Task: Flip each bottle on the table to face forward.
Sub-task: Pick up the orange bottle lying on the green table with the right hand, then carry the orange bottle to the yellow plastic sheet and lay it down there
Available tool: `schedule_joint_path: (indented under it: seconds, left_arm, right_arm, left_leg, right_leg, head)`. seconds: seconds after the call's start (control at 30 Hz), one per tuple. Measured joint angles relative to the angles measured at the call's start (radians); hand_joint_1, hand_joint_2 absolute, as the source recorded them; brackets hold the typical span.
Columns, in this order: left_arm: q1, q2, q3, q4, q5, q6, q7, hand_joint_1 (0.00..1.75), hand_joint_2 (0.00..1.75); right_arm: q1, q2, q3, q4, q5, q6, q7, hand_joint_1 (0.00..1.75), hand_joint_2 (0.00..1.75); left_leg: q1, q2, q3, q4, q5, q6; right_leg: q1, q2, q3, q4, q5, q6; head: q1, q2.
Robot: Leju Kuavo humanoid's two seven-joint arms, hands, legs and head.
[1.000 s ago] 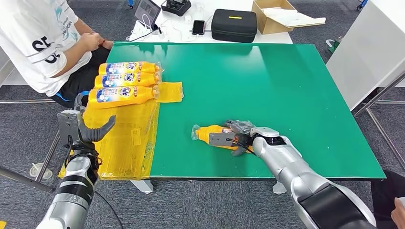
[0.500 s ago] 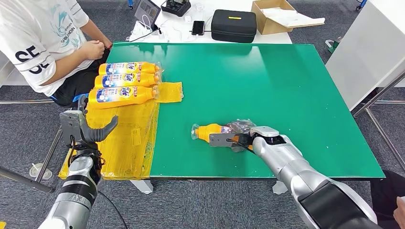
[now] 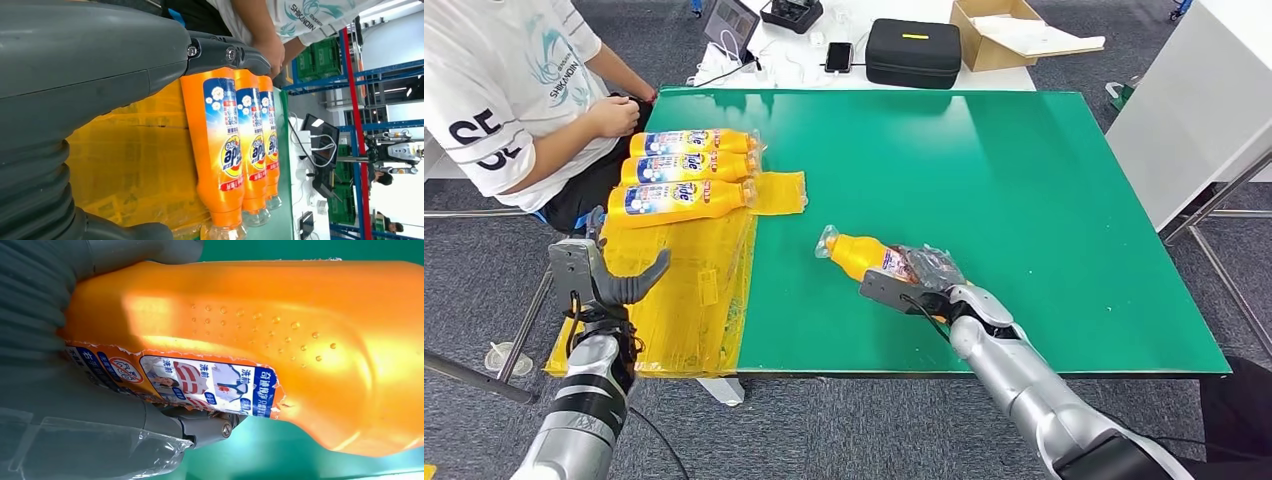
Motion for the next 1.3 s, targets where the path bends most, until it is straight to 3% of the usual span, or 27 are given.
schedule_joint_path:
  seconds: [0.1, 0.23, 0.4, 0.5, 0.73, 0.93, 1.13, 1.3]
  left_arm:
    - [0.002, -0.001, 0.001, -0.001, -0.001, -0.009, 0.000, 0.00, 1.75]
    - [0.010, -0.011, 0.006, -0.006, 0.015, -0.083, 0.006, 0.00, 1.75]
    - [0.022, -0.052, 0.016, -0.023, 0.125, -0.290, 0.085, 0.00, 1.75]
    - [0.031, -0.079, 0.007, -0.048, 0.238, -0.443, 0.152, 0.00, 1.75]
    - [0.063, -0.094, -0.103, -0.107, 0.523, -0.727, 0.273, 0.00, 1.75]
    - [0.091, -0.085, -0.239, -0.150, 0.653, -0.846, 0.301, 0.00, 1.75]
    - [0.117, -0.070, -0.352, -0.210, 0.682, -0.877, 0.304, 0.00, 1.75]
    - [0.122, -0.058, -0.397, -0.225, 0.661, -0.860, 0.291, 0.00, 1.75]
  right_arm:
    - [0.034, 0.003, -0.021, -0.041, -0.007, -0.046, -0.016, 1.75, 1.75]
    - [0.143, 0.043, -0.101, -0.190, 0.011, -0.251, -0.099, 1.75, 1.75]
    - [0.252, 0.116, -0.227, -0.381, 0.036, -0.513, -0.250, 1.75, 1.75]
    - [0.294, 0.148, -0.297, -0.453, -0.005, -0.592, -0.353, 1.75, 1.75]
    - [0.357, 0.200, -0.411, -0.477, -0.135, -0.567, -0.567, 1.73, 1.75]
    - [0.372, 0.236, -0.432, -0.411, -0.220, -0.477, -0.620, 1.74, 1.75]
    - [0.376, 0.273, -0.365, -0.302, -0.282, -0.419, -0.621, 1.75, 1.75]
    - [0.368, 0.297, -0.317, -0.245, -0.294, -0.376, -0.622, 1.73, 1.75]
  left_leg:
    - [0.000, -0.001, 0.000, 0.000, 0.000, 0.000]
    - [0.000, -0.001, -0.003, 0.000, 0.000, 0.000]
    - [0.000, -0.002, -0.006, 0.000, 0.000, 0.000]
    - [-0.001, -0.002, -0.007, 0.000, 0.000, 0.000]
    - [-0.001, -0.001, -0.007, 0.000, 0.000, 0.001]
    - [0.000, -0.001, -0.007, 0.000, 0.000, 0.000]
    - [0.000, -0.001, -0.008, 0.000, 0.000, 0.000]
    - [0.000, -0.001, -0.008, 0.000, 0.000, 0.000]
  right_leg:
    - [0.000, 0.000, 0.000, 0.000, 0.000, 0.000]
    - [0.000, 0.000, -0.002, 0.000, 0.000, 0.000]
    - [0.000, -0.001, -0.005, 0.000, 0.000, 0.000]
    - [-0.001, -0.001, -0.006, 0.000, 0.000, 0.000]
    - [-0.001, 0.000, -0.006, 0.000, 0.000, 0.000]
    - [0.000, 0.000, -0.006, 0.000, 0.000, 0.000]
    - [0.000, 0.000, -0.006, 0.000, -0.001, 0.000]
    - [0.000, 0.000, -0.007, 0.000, -0.001, 0.000]
  head:
    - [0.000, 0.000]
    - [0.000, 0.000]
    - [0.000, 0.000]
    - [0.000, 0.000]
    - [0.000, 0.000]
    - [0.000, 0.000]
    - [0.000, 0.000]
    - [0.000, 0.000]
